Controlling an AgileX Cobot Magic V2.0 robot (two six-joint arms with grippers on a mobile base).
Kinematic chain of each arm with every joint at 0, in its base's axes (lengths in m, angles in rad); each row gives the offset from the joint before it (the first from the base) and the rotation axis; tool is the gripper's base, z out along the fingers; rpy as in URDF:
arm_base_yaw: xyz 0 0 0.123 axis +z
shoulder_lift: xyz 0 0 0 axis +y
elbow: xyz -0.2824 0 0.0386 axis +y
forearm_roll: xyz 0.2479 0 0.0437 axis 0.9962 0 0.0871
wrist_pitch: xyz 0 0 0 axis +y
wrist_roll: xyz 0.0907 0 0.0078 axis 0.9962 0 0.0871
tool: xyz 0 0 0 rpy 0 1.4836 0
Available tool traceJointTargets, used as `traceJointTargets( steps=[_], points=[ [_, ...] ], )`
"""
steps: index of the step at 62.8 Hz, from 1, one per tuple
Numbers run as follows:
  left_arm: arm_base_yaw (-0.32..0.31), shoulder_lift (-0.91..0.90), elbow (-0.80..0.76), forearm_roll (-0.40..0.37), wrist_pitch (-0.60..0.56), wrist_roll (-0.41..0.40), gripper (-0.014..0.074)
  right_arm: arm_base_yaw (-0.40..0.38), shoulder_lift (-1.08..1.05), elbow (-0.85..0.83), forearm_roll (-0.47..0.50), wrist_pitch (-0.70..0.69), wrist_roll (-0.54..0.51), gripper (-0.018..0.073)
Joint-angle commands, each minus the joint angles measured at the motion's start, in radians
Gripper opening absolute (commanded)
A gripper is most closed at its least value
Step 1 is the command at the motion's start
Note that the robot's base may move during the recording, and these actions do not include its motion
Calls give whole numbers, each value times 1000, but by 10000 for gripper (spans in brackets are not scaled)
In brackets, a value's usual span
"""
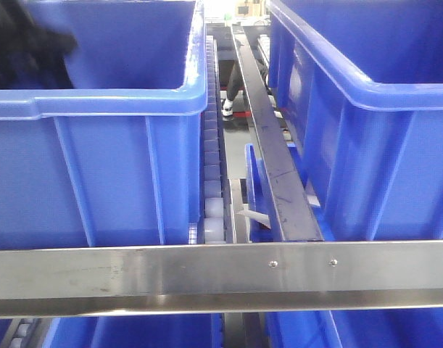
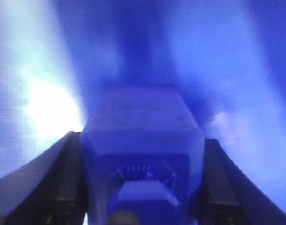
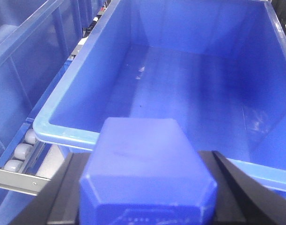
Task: Pick and sort blue part to right shelf
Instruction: 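Lower the left gripper into a blue bin and open it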
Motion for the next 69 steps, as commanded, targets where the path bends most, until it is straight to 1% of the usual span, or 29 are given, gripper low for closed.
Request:
traceJointTargets(
  steps=[1,5,8,17,22,26,34,42,47,55,63,69],
  points=[
    [0,-5,-39,-11,-56,10,271,-1,14,-31,-9,-94,-11,274],
    [0,14,-39,-11,-56,10,292,-1,14,-31,-9,-94,-11,274],
    [0,25,-40,-11,-56,10,323,-1,14,-31,-9,-94,-11,274],
    [0,29,-45,-11,-54,10,485,-1,14,-31,-9,-94,-11,274],
    [0,29,-64,-11,-38,10,554,-1,14,-31,-9,-93,-11,274],
    [0,27,-85,-11,-9,10,582,-1,14,-31,-9,-92,-11,274],
    [0,15,-139,-27,86,10,582,-1,14,-31,-9,-89,-11,274],
    [0,-62,-150,-37,138,10,559,-1,14,-31,-9,-85,-11,274],
    [0,-140,-138,-37,150,10,522,-1,14,-31,-9,-76,-11,274],
    [0,-313,-85,-30,150,10,403,-1,14,-31,-9,-67,-11,274],
    [0,-465,-1,7,133,10,290,-1,16,-36,-9,-70,-11,274],
    [0,-594,83,33,93,10,207,-1,48,-60,-9,-70,-10,274]
  ],
)
